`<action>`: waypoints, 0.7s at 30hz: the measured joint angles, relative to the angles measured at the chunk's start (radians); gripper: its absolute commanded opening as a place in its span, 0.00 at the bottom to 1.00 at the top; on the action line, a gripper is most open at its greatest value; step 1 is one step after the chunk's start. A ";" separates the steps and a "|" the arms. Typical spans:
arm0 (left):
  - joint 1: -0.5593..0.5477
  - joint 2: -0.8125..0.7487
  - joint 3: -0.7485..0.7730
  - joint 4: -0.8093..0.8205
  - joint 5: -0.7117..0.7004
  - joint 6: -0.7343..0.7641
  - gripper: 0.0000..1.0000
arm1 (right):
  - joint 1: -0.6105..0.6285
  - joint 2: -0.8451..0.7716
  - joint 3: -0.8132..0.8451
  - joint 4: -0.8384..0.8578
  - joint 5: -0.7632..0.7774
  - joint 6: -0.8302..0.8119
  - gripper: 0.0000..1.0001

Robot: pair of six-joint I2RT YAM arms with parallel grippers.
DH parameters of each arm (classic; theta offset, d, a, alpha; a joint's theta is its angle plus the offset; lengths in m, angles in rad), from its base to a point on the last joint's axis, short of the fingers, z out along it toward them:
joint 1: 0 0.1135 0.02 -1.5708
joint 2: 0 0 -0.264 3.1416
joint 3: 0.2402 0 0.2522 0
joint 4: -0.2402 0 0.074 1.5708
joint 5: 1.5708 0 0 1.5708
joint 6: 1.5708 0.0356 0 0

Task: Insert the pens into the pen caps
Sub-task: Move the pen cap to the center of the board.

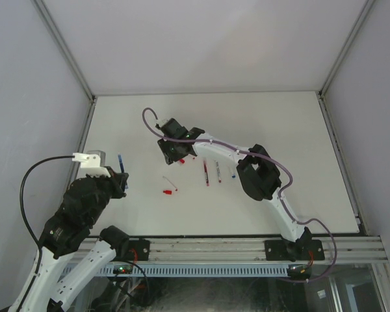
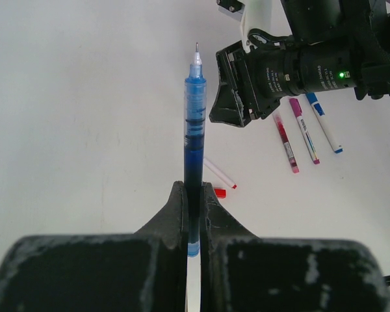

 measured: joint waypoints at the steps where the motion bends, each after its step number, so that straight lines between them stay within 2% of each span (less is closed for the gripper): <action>1: 0.000 0.000 0.000 0.000 0.000 0.000 0.00 | -0.001 0.001 0.000 -0.001 0.002 0.000 0.40; 21: 0.000 0.003 0.000 0.006 0.003 0.009 0.00 | -0.028 0.045 0.012 -0.029 0.007 0.003 0.36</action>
